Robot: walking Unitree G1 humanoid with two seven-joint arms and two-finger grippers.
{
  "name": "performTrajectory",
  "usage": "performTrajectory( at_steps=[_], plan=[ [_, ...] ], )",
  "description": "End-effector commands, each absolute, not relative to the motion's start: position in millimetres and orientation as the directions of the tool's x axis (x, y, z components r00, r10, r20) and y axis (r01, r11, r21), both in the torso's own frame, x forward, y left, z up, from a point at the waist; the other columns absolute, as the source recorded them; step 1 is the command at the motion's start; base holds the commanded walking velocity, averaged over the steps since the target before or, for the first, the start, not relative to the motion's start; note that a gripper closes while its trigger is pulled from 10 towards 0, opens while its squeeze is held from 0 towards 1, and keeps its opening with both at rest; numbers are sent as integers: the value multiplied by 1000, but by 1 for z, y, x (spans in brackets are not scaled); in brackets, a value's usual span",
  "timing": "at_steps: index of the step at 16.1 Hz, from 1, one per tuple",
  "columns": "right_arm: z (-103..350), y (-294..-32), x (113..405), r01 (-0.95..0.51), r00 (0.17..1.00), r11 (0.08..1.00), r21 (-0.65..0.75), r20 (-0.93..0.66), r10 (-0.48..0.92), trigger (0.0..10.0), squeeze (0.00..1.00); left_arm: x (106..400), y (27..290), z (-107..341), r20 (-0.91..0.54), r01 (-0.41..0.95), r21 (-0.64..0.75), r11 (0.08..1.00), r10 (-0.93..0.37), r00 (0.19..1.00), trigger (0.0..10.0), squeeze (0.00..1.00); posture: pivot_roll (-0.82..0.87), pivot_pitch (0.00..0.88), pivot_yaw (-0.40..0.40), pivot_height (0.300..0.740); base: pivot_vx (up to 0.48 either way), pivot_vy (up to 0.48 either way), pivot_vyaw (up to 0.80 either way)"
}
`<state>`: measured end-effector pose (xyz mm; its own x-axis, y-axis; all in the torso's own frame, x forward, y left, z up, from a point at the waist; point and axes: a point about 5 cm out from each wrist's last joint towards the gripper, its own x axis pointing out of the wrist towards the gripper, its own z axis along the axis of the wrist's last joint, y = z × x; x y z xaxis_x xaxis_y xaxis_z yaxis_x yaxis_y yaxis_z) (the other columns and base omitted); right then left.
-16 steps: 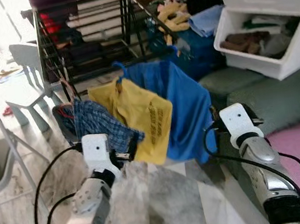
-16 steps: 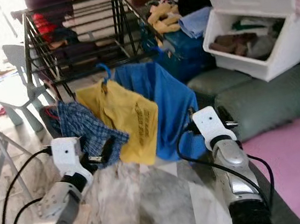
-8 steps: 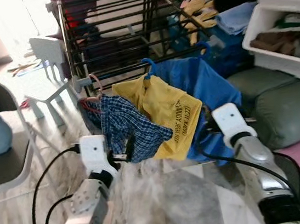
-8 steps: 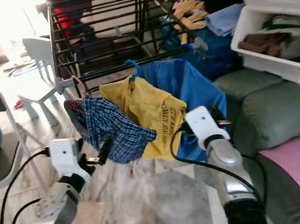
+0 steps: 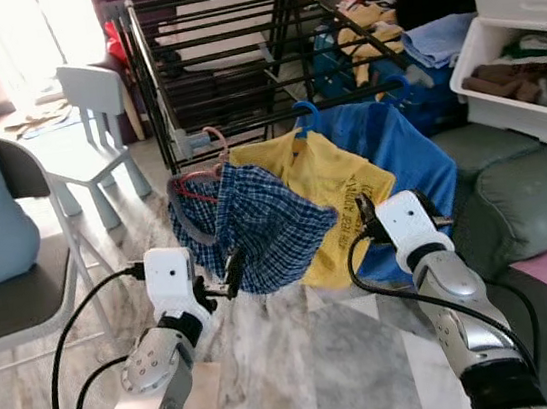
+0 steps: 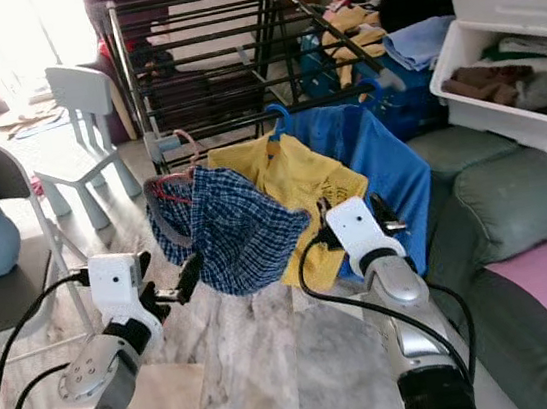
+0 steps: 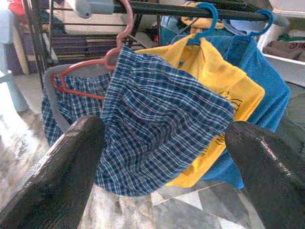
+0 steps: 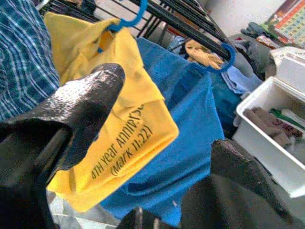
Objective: Hang hanger
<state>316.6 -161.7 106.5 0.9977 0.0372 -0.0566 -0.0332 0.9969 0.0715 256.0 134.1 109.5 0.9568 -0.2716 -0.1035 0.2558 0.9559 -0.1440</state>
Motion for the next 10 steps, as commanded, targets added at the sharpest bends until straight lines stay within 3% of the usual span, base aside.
performTrajectory(
  at_steps=[1, 4, 10],
  plan=[
    [107, -166, 317, -25, 998, 997, 66, -55, 29, 10000, 0, 258, 135, 116, -74, 257, -136, 957, -269, 960, 10000, 0, -59, 0, 2, 740, 0, 0, 0],
    [107, -165, 317, -25, 998, 998, 64, -52, 28, 10000, 0, 258, 136, 116, -71, 259, -135, 957, -270, 960, 10000, 0, -59, 0, 2, 740, 0, 0, 0],
    [108, -163, 316, -39, 998, 998, 42, -47, 41, 10000, 0, 260, 132, 117, -65, 269, -130, 954, -278, 958, 10000, 0, -66, 0, 3, 740, 321, 0, 0]
  ],
)
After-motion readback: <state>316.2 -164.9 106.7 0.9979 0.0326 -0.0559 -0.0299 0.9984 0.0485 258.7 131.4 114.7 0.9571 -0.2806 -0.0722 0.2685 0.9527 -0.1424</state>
